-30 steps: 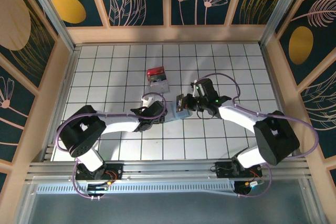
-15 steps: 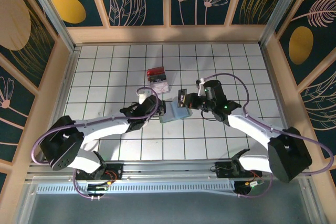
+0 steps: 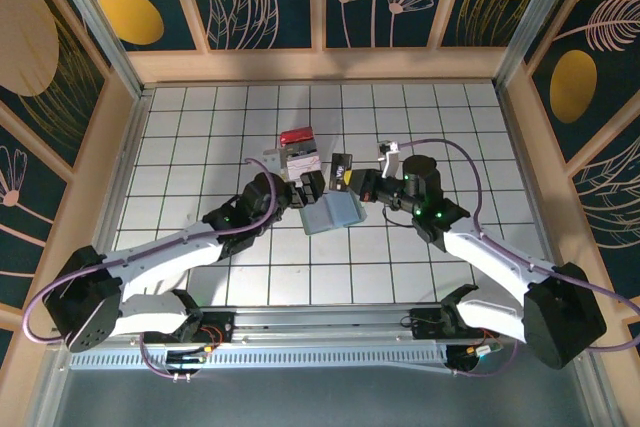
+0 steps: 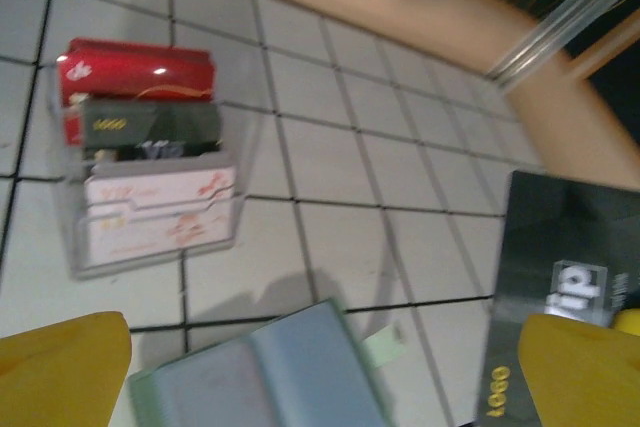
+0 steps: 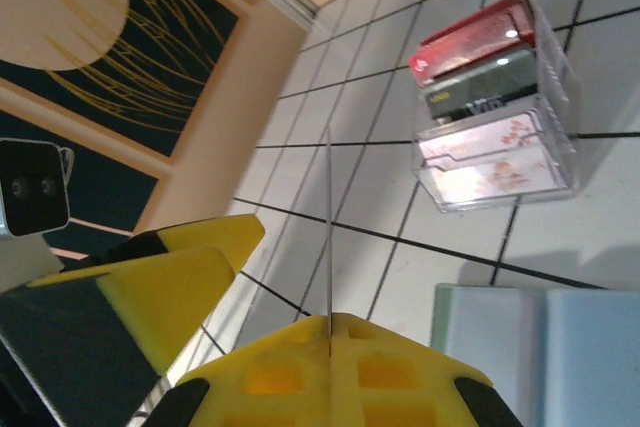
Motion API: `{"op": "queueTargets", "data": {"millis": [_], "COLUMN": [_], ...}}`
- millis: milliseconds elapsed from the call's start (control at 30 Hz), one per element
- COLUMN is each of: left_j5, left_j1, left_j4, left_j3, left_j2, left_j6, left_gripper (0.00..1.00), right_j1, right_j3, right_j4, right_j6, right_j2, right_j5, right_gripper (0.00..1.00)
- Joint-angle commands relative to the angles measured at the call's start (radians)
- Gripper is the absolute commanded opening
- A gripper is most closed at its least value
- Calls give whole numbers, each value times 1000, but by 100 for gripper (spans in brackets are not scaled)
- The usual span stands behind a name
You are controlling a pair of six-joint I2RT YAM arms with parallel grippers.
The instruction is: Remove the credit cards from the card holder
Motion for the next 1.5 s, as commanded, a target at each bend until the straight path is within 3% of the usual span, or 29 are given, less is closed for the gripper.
{"op": "queueTargets", "data": {"millis": [0,200,400,933,1200,1467], "left_j5": [136,259,305,417,433,379], "left_j1": [24,48,50,64,64,66], "left_j4": [161,267,312,438,432,318], "left_j3": [-32,-51,-54,-55,-36,-5], "left_j2": [-31,-32,-25,17,36,12], "left_j6": [-9,-14,-18,-46,-29,51], "left_gripper": [97,94,79,49,19,0], "right_j1": [-8,-36,-51,-58,-59,-60], "right_j3": [-15,-31,-37,-65,-72,-67], "right_j4": [121,262,334,531,548,498], "right_j6": [29,99,135,230,237,208], "right_j2": [-15,6,23,75,93,93], "right_j5": [-60,-170,-226,-333,-344,-321], "right_gripper": [0,0,0,0,0,2]}}
